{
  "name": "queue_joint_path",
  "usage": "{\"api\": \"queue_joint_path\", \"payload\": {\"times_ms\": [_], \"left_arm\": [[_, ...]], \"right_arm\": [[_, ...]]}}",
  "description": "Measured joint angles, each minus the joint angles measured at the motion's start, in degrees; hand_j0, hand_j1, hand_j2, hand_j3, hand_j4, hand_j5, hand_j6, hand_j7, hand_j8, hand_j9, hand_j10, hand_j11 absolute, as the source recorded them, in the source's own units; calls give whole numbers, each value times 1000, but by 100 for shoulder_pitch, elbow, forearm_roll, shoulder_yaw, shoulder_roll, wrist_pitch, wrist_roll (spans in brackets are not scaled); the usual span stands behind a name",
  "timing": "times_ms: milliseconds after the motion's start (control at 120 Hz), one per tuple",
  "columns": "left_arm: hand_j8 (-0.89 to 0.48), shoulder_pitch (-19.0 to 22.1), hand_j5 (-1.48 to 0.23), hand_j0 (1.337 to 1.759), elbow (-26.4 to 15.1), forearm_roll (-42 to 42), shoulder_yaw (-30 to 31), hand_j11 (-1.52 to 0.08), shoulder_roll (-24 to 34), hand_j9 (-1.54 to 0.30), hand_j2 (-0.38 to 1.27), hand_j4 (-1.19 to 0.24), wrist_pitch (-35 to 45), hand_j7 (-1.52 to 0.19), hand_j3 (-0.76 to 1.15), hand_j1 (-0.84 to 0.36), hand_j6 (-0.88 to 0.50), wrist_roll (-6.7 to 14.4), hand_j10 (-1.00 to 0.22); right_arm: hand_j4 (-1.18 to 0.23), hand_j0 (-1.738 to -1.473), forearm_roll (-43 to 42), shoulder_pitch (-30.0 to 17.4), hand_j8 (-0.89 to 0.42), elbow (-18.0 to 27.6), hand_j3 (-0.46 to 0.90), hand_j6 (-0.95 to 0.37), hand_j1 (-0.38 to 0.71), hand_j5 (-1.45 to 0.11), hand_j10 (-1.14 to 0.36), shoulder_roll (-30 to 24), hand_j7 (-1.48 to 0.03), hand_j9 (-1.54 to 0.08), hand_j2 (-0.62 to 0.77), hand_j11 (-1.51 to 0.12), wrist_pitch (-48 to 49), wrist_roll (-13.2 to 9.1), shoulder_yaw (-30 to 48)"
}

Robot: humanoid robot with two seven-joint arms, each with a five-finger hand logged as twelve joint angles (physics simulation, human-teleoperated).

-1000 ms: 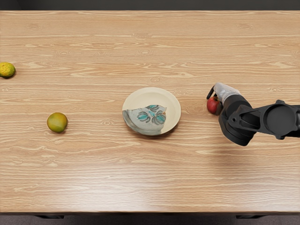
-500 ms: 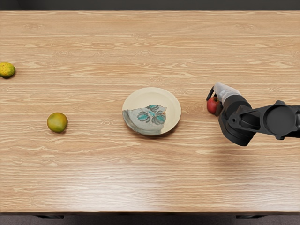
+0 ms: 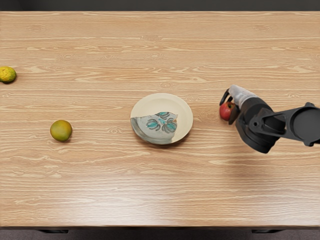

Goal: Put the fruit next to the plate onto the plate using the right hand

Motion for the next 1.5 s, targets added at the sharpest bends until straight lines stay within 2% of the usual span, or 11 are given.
{"api": "queue_joint_path", "payload": {"times_ms": [408, 733, 1083, 1500], "left_arm": [[0, 3, 0, 1658, 0, 3, 0, 0, 0, 0, 0, 0, 0, 0, 0, 349, 0, 0, 0], [0, 17, 0, 1658, 6, 8, -4, 0, 0, 0, 0, 0, 0, 0, 0, 349, 0, 0, 0], [0, 26, 0, 1658, 9, 14, -7, 0, 0, 0, 0, 0, -1, 0, 0, 349, 0, 0, 0], [0, 26, 0, 1658, 9, 17, -4, 0, 0, 0, 0, 0, 1, 0, 0, 349, 0, 0, 0]], "right_arm": [[-540, -1653, 243, 468, -438, 572, 0, -400, 255, -1031, -749, -192, -1001, -1036, 259, -1041, 4, 2, 319], [-537, -1653, 648, 958, -436, 864, 0, -397, 258, -1034, -750, -42, -1003, -1037, 265, -1042, 36, 2, 498], [-540, -1654, 1068, 1335, -430, 817, 1, -394, 263, -1048, -746, 603, -1003, -1044, 278, -1050, 19, 5, 567], [-539, -1654, 1098, 1214, -427, 408, 1, -395, 258, -1057, -746, 1384, -1006, -1053, 270, -1059, 4, 1, 605]]}}
